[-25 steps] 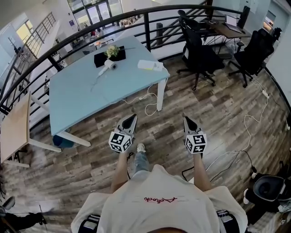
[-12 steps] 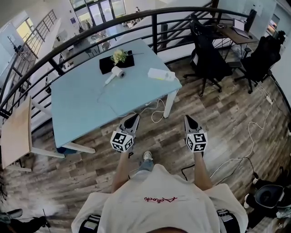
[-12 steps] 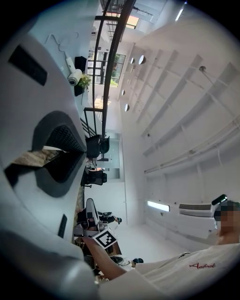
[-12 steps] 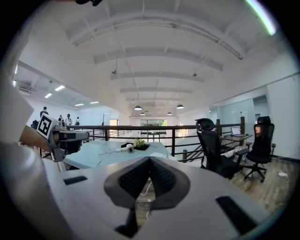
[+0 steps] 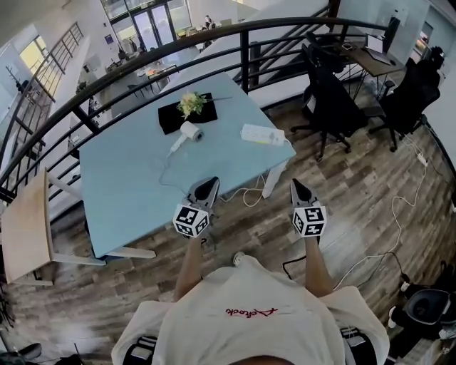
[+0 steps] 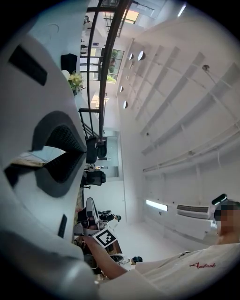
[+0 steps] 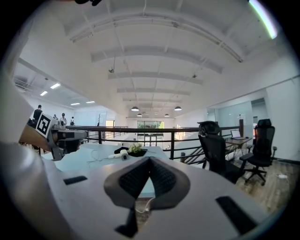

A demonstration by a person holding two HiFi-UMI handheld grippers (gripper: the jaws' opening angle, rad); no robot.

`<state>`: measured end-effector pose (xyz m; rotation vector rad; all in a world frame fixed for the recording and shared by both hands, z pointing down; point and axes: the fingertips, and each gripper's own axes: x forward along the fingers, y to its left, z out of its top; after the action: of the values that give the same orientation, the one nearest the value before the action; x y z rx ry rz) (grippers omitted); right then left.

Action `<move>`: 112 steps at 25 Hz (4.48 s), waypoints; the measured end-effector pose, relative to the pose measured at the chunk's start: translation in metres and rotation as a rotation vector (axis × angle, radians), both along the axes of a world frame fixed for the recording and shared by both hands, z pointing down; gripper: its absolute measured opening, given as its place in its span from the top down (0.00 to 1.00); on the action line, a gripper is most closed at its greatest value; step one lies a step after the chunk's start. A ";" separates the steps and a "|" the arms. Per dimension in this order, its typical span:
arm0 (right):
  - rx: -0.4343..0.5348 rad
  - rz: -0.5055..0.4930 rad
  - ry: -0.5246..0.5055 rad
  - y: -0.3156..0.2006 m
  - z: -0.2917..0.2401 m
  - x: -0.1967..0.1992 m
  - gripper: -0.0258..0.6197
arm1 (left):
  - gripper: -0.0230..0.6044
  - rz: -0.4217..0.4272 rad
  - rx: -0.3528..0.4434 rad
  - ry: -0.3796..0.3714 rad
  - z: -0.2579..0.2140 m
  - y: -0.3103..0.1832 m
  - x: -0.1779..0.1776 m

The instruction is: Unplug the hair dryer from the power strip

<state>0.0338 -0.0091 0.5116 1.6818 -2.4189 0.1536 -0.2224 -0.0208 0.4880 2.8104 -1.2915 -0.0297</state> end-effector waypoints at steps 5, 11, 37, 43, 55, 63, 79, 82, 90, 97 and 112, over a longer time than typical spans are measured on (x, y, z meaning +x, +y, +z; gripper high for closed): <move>0.001 0.018 0.000 -0.024 0.003 -0.015 0.93 | 0.95 0.022 0.008 -0.003 0.000 -0.027 -0.013; -0.003 0.040 0.004 -0.036 0.010 -0.023 0.93 | 0.95 0.048 0.010 0.002 0.004 -0.049 -0.019; -0.042 -0.003 0.000 -0.146 0.040 0.027 0.93 | 0.95 0.043 -0.018 -0.010 0.026 -0.157 0.050; -0.023 -0.048 -0.006 -0.202 0.031 0.047 0.93 | 0.95 0.013 -0.011 -0.022 0.020 -0.203 0.074; -0.035 -0.145 -0.003 -0.286 0.031 0.087 0.93 | 0.95 -0.086 -0.017 -0.022 0.018 -0.274 0.112; -0.036 -0.201 0.002 -0.338 0.032 0.117 0.93 | 0.95 -0.164 -0.025 -0.008 0.024 -0.317 0.137; -0.078 -0.218 -0.046 -0.390 0.056 0.102 0.93 | 0.95 -0.206 -0.060 0.029 0.041 -0.355 0.142; -0.080 -0.184 -0.064 -0.397 0.054 0.092 0.93 | 0.95 -0.183 -0.061 0.034 0.038 -0.362 0.138; -0.068 -0.125 -0.061 -0.403 0.044 0.070 0.93 | 0.95 -0.125 -0.083 0.002 0.045 -0.384 0.113; -0.097 -0.076 -0.043 -0.389 0.054 0.068 0.93 | 0.95 -0.063 -0.114 -0.029 0.063 -0.399 0.112; -0.203 -0.053 -0.063 -0.361 0.106 0.067 0.93 | 0.95 0.030 -0.218 -0.088 0.120 -0.400 0.135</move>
<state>0.1012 -0.3703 0.6175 1.5449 -2.3966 0.4353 -0.0871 -0.4203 0.6080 2.6708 -1.1888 0.2236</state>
